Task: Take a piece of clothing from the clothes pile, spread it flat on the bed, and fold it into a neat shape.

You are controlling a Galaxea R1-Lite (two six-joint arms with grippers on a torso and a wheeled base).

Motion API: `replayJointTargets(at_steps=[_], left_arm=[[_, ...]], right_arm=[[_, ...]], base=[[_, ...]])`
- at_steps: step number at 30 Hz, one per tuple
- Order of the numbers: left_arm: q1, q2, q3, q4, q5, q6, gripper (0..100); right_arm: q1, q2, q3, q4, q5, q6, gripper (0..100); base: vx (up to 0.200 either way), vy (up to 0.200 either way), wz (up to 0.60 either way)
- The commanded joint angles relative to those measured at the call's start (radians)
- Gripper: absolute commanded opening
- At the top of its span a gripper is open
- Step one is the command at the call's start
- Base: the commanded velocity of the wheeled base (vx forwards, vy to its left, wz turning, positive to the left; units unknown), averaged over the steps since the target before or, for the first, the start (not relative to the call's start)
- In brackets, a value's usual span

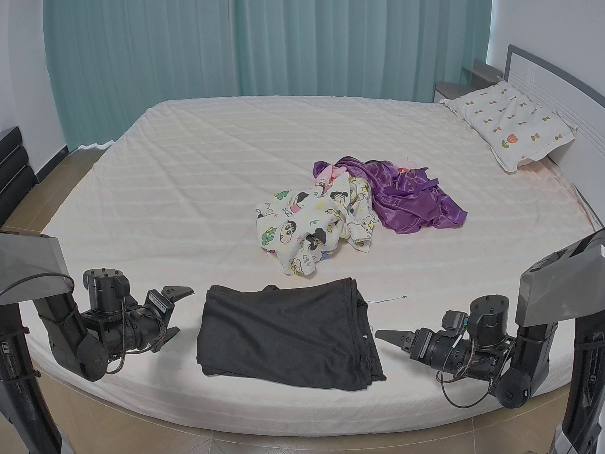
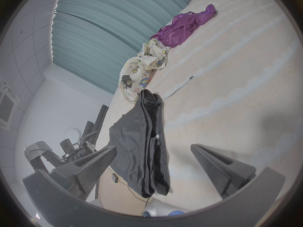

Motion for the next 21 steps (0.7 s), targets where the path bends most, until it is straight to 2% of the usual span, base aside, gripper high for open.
replayJointTargets(at_steps=[1, 4, 16, 19, 21], left_arm=[[0.007, -0.039, 0.003, 0.001, 0.001, -0.002, 100], [0.01, -0.047, 0.022, -0.012, 0.001, -0.003, 100], [0.005, -0.074, 0.045, -0.022, -0.003, -0.002, 100], [-0.008, -0.087, 0.071, -0.03, -0.023, 0.004, 100], [-0.015, -0.106, 0.114, -0.035, -0.091, 0.047, 100]], right_arm=[[-0.002, 0.001, -0.002, -0.013, 0.001, 0.001, 100], [-0.003, -0.001, -0.008, -0.013, 0.0, 0.004, 100], [-0.031, -0.005, -0.039, -0.013, -0.004, 0.029, 100], [-0.035, 0.001, -0.051, -0.013, -0.005, 0.029, 100], [-0.043, 0.004, -0.062, -0.013, -0.005, 0.029, 100]], base=[[0.0, 0.0, 0.0], [0.0, 0.0, 0.0], [0.0, 0.2, 0.0], [0.0, 0.0, 0.0], [0.0, 0.0, 0.0]])
